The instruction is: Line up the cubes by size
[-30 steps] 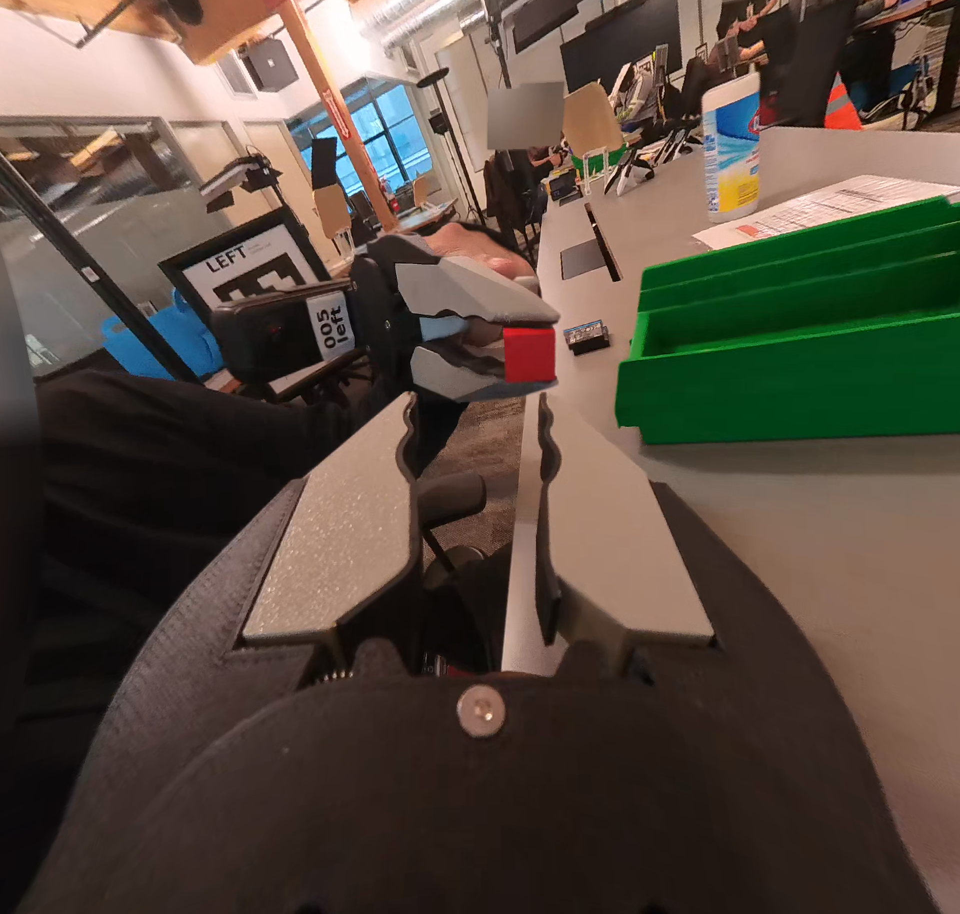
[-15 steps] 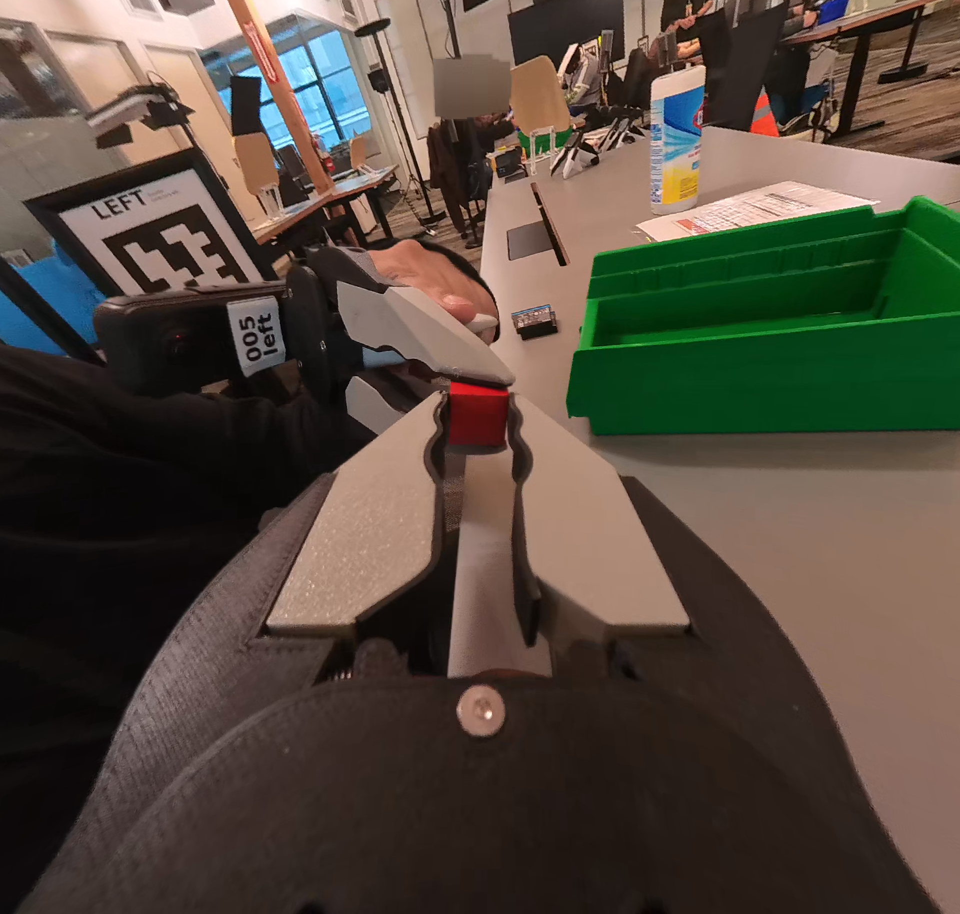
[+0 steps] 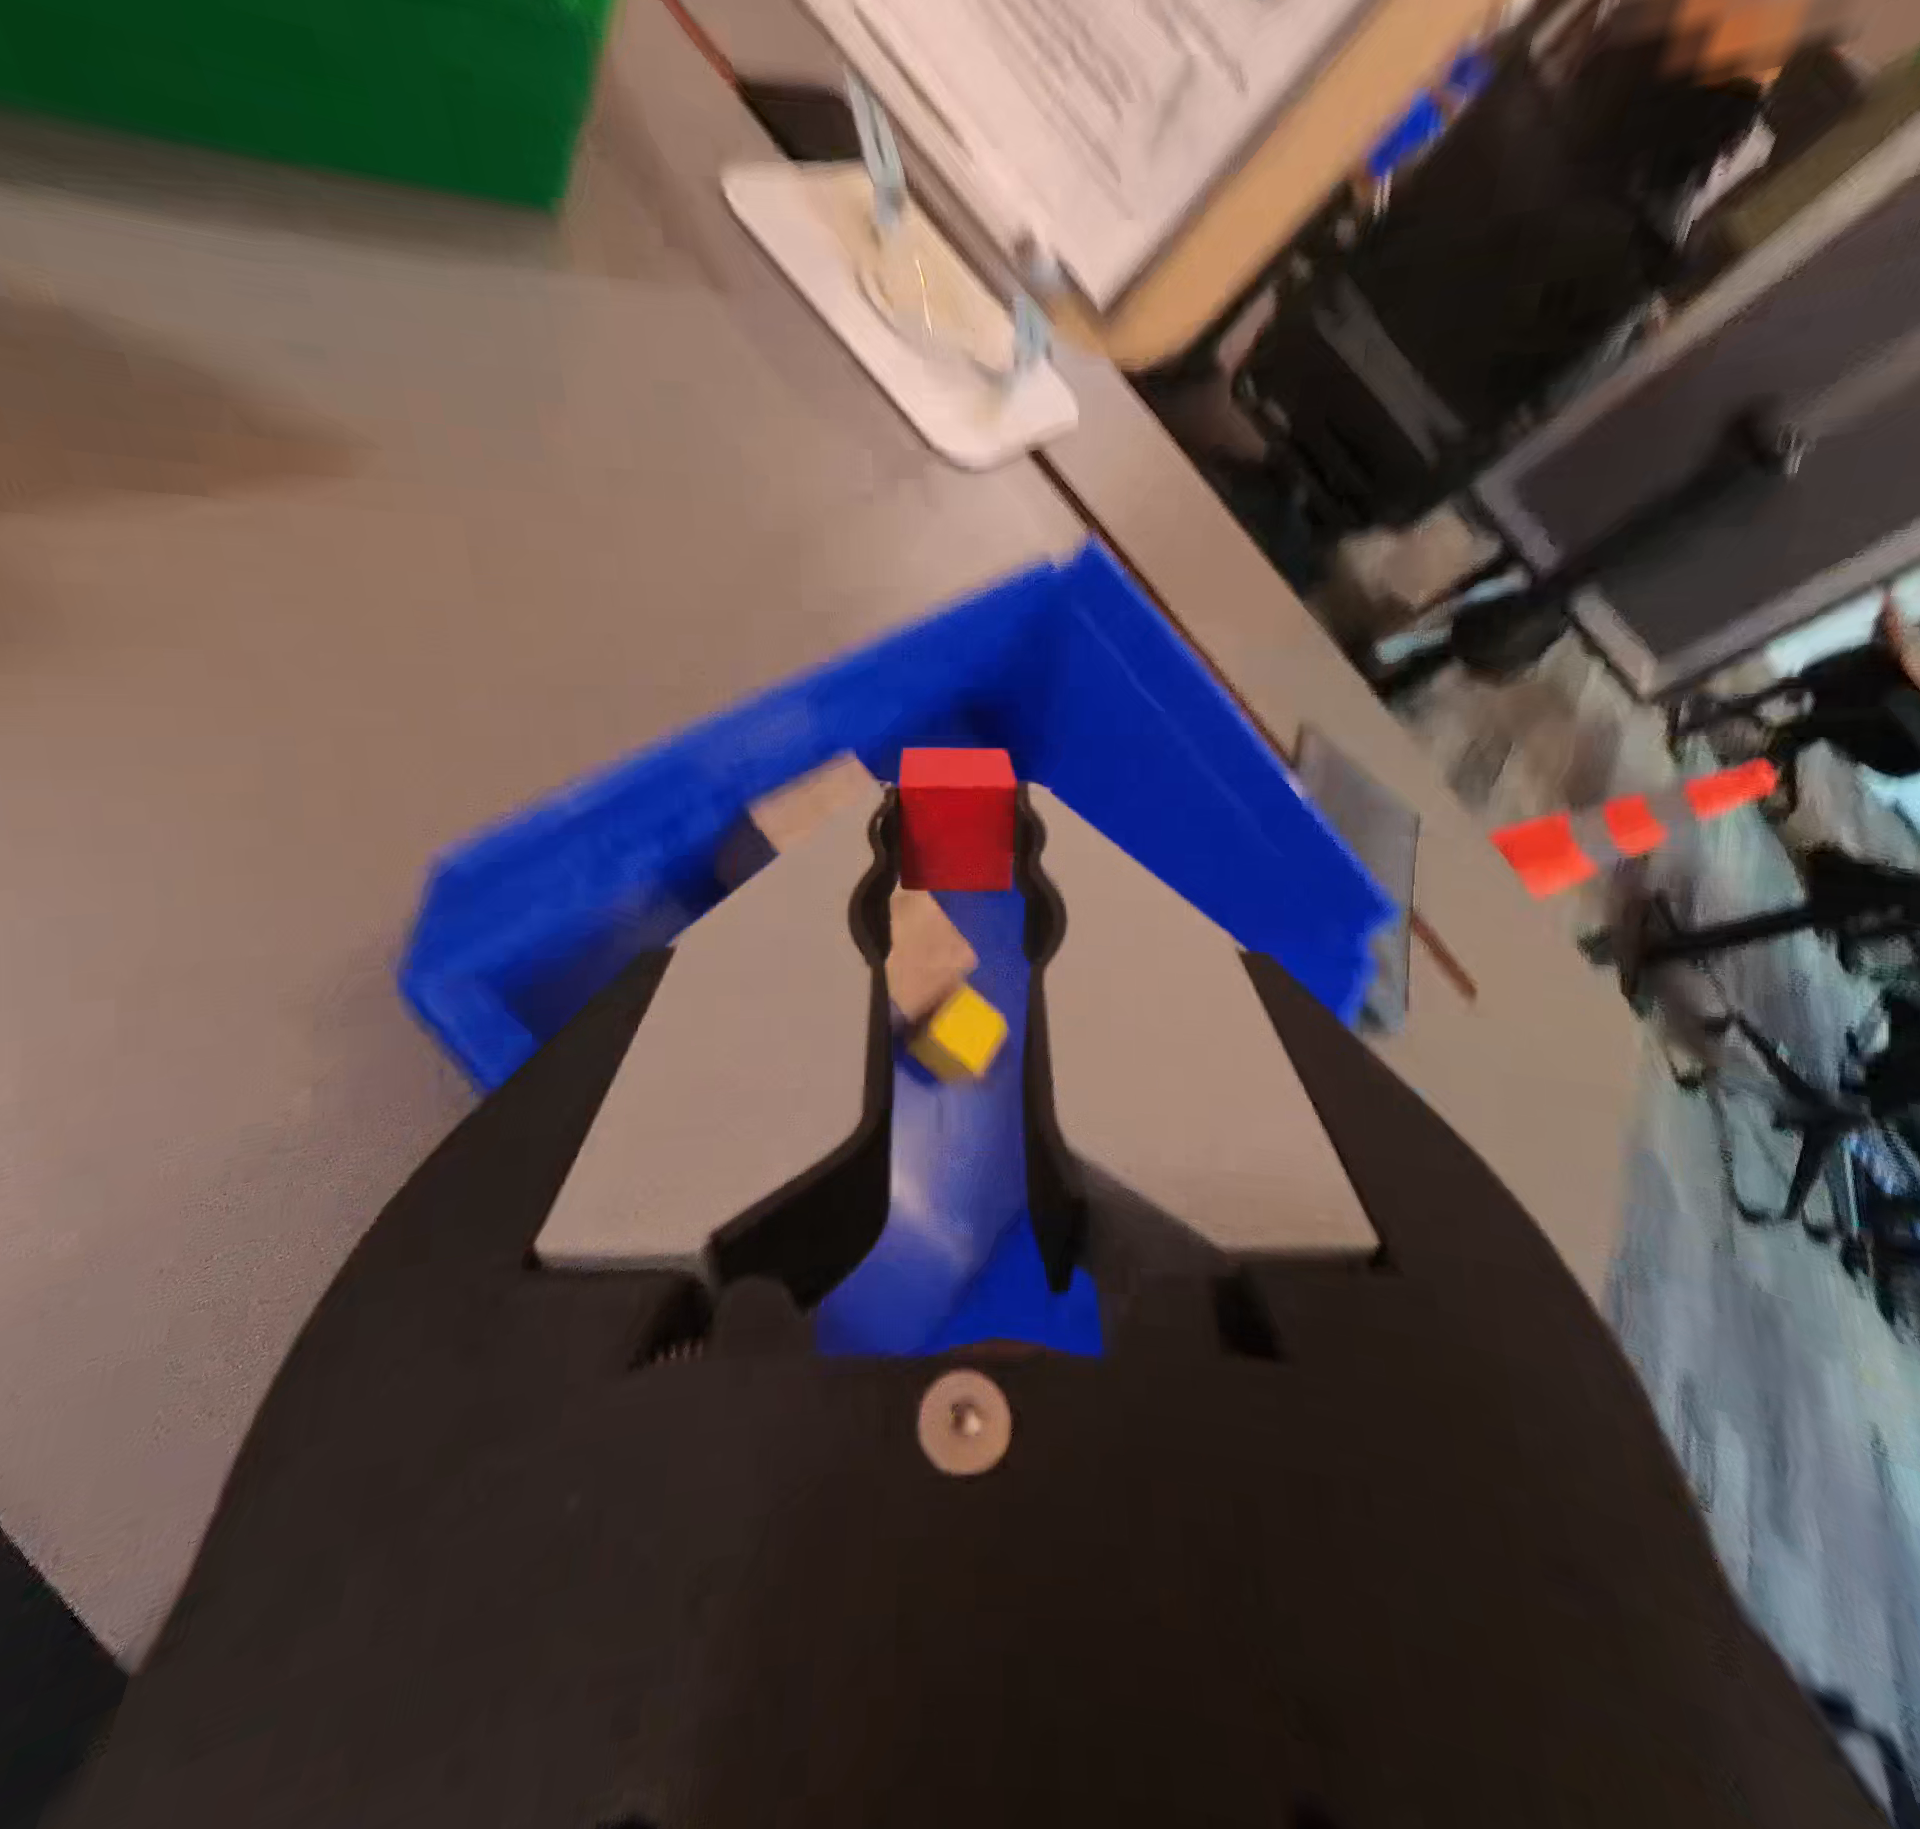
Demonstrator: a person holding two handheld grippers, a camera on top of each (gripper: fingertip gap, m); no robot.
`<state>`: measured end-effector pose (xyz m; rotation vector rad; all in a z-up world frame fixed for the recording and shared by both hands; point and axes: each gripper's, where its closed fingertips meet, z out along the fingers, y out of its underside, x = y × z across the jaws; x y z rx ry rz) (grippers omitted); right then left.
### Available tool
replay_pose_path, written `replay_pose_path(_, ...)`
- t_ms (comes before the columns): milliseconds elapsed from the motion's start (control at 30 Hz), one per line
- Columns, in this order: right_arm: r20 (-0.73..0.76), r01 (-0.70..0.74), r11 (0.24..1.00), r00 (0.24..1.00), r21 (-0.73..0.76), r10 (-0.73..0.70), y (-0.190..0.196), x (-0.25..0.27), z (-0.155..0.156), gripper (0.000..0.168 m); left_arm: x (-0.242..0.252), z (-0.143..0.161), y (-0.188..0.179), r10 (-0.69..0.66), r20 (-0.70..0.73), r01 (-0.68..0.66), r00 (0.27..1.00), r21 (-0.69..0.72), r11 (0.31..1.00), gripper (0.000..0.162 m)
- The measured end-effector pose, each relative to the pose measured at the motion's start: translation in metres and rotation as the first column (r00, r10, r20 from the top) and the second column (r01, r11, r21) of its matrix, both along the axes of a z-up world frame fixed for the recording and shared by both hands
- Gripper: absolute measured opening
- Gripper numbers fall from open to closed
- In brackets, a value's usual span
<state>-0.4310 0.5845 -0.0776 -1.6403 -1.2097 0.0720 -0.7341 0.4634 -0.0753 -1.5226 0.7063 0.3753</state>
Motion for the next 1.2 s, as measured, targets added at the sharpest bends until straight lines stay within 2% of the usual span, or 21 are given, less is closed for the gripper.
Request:
replay_pose_path(100, 0.034, -0.051, 0.995, 0.998, -0.085, 0.054, 0.013, 0.028, -0.025, 0.018, -0.024, -0.016, 0.007, 0.095, -0.027, -0.097, 0.995, -0.071, 0.993, 0.011)
replay_pose_path(133, 0.091, -0.11, 0.989, 0.989, -0.098, 0.119, 0.018, 0.031, -0.035, 0.018, -0.028, -0.019, 0.004, 0.087, -0.014, -0.088, 0.996, -0.095, 0.992, 0.012)
replay_pose_path(200, 0.264, -0.156, 0.976, 0.945, -0.154, 0.193, 0.034, 0.044, -0.059, 0.019, -0.023, -0.02, -0.008, -0.023, 0.099, 0.038, 0.995, -0.16, 0.986, 0.009)
replay_pose_path(267, 0.413, -0.144, 0.954, 0.877, -0.264, 0.247, 0.046, 0.058, -0.081, 0.019, -0.024, -0.014, -0.02, -0.095, 0.258, 0.148, 0.961, -0.195, 0.97, 0.008)
replay_pose_path(300, 0.496, -0.116, 0.95, 0.831, -0.291, 0.253, 0.054, 0.068, -0.09, 0.019, -0.031, -0.015, -0.023, -0.093, 0.289, 0.159, 0.953, -0.214, 0.964, 0.009)
replay_pose_path(400, 0.715, -0.043, 0.95, 0.648, -0.309, 0.262, 0.074, 0.095, -0.112, 0.019, -0.068, -0.032, -0.021, 0.038, 0.267, 0.038, 0.963, -0.273, 0.961, 0.014)
replay_pose_path(600, 0.786, -0.004, 0.912, 0.507, -0.409, 0.355, 0.083, 0.095, -0.14, 0.02, -0.079, -0.073, -0.017, 0.099, 0.228, -0.002, 0.969, -0.389, 0.921, 0.019)
replay_pose_path(700, 0.771, -0.008, 0.895, 0.504, -0.446, 0.389, 0.083, 0.092, -0.151, 0.02, -0.074, -0.081, -0.011, 0.092, 0.25, 0.019, 0.964, -0.408, 0.913, 0.024)
replay_pose_path(833, 0.708, -0.061, 0.868, 0.553, -0.492, 0.44, 0.079, 0.076, -0.159, 0.02, -0.063, -0.084, -0.009, 0.073, 0.302, 0.061, 0.951, -0.412, 0.909, 0.023)
replay_pose_path(1067, 0.645, -0.09, 0.839, 0.598, -0.536, 0.476, 0.072, 0.064, -0.164, 0.02, -0.042, -0.084, -0.011, 0.024, 0.283, 0.094, 0.959, -0.398, 0.913, 0.03)
replay_pose_path(1133, 0.643, -0.072, 0.835, 0.602, -0.546, 0.473, 0.07, 0.067, -0.164, 0.028, -0.033, -0.084, -0.01, 0.007, 0.305, 0.118, 0.952, -0.391, 0.913, 0.033)
replay_pose_path(1200, 0.652, -0.048, 0.839, 0.606, -0.542, 0.455, 0.069, 0.071, -0.164, 0.038, -0.032, -0.079, -0.009, 0.003, 0.295, 0.112, 0.955, -0.372, 0.922, 0.024)
